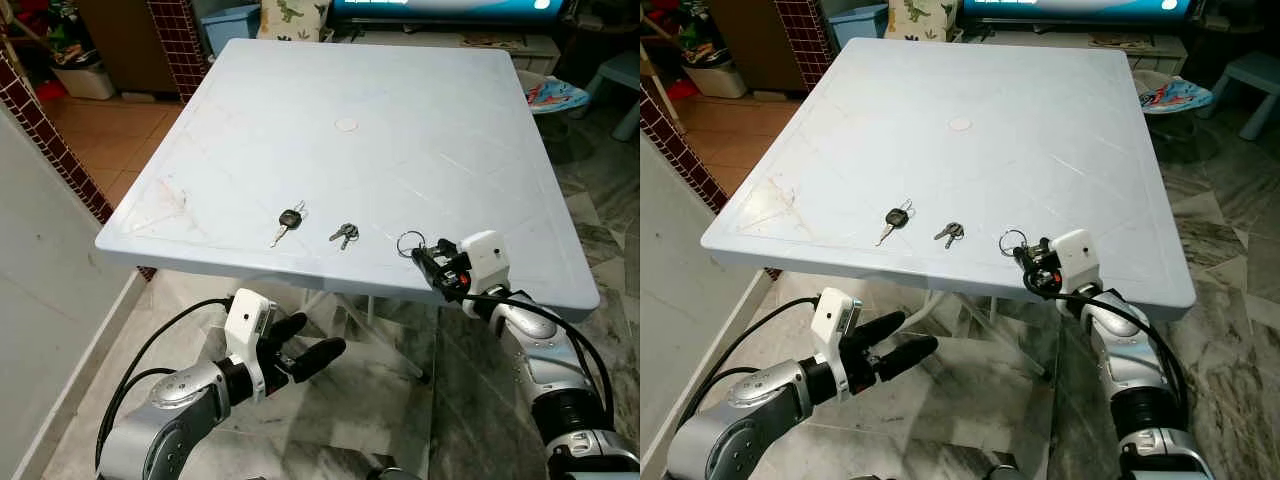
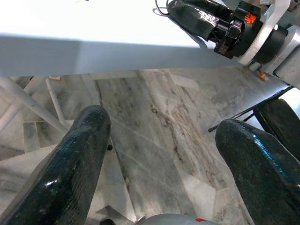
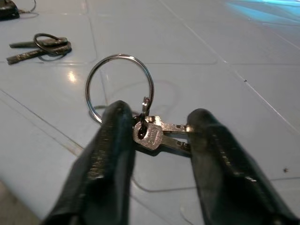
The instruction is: Hang keys on a hook
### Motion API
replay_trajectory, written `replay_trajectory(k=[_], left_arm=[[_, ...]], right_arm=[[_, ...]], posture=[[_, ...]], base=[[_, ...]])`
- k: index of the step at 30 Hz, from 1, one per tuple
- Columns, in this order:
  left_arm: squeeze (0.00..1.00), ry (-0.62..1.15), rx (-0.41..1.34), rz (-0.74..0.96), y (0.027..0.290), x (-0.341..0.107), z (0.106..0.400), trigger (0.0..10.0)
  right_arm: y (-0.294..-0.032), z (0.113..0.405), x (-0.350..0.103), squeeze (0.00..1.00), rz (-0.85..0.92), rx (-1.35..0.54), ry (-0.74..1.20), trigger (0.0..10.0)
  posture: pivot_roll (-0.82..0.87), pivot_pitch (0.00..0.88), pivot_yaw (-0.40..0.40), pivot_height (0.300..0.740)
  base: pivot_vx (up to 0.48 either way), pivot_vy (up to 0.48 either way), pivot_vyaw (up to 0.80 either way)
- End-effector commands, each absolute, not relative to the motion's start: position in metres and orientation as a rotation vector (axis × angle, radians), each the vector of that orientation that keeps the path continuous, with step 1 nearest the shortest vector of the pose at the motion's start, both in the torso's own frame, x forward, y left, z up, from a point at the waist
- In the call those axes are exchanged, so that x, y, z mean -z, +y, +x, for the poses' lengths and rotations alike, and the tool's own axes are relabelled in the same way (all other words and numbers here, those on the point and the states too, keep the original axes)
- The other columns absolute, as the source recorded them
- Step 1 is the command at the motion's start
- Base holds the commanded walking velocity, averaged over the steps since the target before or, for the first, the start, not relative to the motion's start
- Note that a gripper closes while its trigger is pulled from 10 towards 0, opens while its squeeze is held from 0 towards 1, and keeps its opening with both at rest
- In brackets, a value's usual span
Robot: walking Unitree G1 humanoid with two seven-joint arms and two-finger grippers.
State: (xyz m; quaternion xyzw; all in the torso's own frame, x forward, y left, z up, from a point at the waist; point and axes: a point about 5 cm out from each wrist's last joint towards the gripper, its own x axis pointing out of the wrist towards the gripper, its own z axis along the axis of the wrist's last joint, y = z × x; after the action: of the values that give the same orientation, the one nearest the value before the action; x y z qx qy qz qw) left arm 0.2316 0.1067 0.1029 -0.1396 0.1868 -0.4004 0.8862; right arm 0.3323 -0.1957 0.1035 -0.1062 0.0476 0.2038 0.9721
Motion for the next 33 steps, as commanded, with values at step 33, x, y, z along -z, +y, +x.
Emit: replay_trajectory(k=[33], left_arm=[[0.0,0.383,0.834,-0.268,0.106,-0.103,0.233,10.0]], right_arm=[[-0.219,0.339,-0.138,0.0,-0.772,0.04,-0.146,0.0]], posture=[[-0.04,0.135,0.052,0.74]], base=[[0.0,0.0,0.0]])
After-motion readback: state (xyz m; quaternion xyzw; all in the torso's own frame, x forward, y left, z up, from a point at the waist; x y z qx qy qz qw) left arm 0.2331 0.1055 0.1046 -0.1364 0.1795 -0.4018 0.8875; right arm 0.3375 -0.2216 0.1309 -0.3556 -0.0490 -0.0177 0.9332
